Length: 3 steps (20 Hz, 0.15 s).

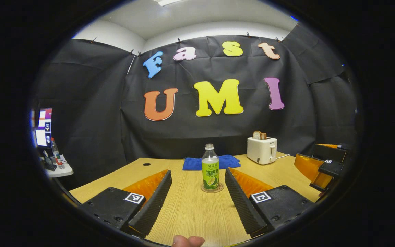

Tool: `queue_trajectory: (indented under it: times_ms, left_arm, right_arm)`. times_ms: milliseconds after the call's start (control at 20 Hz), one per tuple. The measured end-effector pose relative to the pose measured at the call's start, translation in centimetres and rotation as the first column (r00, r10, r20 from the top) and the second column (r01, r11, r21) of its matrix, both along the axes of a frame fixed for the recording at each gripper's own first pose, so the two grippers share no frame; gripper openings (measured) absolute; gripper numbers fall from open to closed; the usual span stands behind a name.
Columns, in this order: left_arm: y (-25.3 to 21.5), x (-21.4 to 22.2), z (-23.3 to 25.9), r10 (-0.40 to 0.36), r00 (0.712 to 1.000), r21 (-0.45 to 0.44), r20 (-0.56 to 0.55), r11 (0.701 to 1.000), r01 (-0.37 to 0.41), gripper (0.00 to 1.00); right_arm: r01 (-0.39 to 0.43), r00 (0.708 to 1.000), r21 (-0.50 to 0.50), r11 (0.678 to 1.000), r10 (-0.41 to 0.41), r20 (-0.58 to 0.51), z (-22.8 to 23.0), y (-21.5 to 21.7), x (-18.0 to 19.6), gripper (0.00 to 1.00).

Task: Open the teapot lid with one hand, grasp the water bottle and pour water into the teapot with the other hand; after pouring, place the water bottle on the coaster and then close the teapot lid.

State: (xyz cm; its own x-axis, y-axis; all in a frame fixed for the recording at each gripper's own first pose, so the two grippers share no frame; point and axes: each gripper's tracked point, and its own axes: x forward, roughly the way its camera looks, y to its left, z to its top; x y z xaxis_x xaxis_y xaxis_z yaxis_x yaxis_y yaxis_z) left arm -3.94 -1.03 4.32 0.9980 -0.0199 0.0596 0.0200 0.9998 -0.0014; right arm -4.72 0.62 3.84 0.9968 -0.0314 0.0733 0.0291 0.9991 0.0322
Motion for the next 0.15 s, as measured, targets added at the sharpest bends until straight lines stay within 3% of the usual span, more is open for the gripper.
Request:
queue_trajectory:
  times_ms: [150]
  left_arm:
    - [0.16, 0.19, -0.26, -0.003, 1.000, -0.014, -0.010, 1.000, 0.002, 0.97]
  right_arm:
    - [0.002, 1.000, 0.001, 1.000, -0.002, 0.004, 0.06, 0.45, 0.12, 0.96]
